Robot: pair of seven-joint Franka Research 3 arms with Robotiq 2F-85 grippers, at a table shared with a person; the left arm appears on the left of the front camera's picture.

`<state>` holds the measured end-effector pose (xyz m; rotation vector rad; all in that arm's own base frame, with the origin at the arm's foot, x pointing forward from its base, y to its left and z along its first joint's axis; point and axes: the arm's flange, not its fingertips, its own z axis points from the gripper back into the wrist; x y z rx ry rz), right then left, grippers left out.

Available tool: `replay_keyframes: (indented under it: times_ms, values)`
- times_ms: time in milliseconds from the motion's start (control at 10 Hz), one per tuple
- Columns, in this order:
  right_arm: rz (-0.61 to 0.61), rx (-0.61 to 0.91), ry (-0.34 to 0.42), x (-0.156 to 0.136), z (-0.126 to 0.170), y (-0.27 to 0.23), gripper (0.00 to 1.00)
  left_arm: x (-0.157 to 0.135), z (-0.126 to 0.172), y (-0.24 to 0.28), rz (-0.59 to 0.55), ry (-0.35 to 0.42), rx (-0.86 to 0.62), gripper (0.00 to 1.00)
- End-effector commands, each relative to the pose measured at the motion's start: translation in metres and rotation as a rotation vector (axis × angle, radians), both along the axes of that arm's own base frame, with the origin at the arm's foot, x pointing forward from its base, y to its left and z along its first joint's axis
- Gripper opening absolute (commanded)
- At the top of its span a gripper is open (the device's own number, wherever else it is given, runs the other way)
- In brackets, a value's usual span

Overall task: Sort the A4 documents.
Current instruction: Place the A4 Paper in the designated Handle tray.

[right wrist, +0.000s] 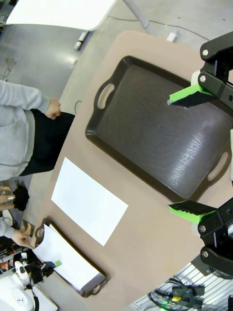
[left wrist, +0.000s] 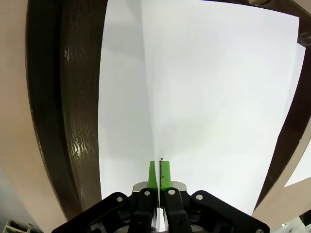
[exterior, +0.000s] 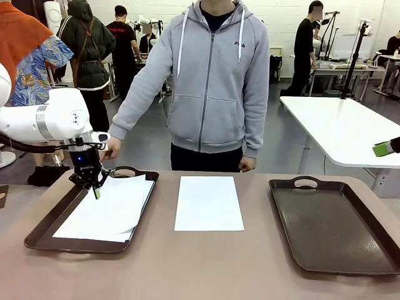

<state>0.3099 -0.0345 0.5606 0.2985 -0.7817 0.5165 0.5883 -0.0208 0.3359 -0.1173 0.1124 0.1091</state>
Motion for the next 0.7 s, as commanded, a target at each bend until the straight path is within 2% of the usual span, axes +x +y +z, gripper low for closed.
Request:
replay_keyframes:
  times_ms: [0, 600]
  values:
    - [0.010, 0.012, 0.003, 0.001, -0.002, 0.000, 1.00, -0.007, 0.006, -0.001, 0.006, -0.017, 0.023, 0.01]
    - [0.010, 0.012, 0.003, 0.001, -0.002, 0.000, 1.00, 0.008, 0.027, 0.002, -0.104, 0.004, 0.146, 0.01]
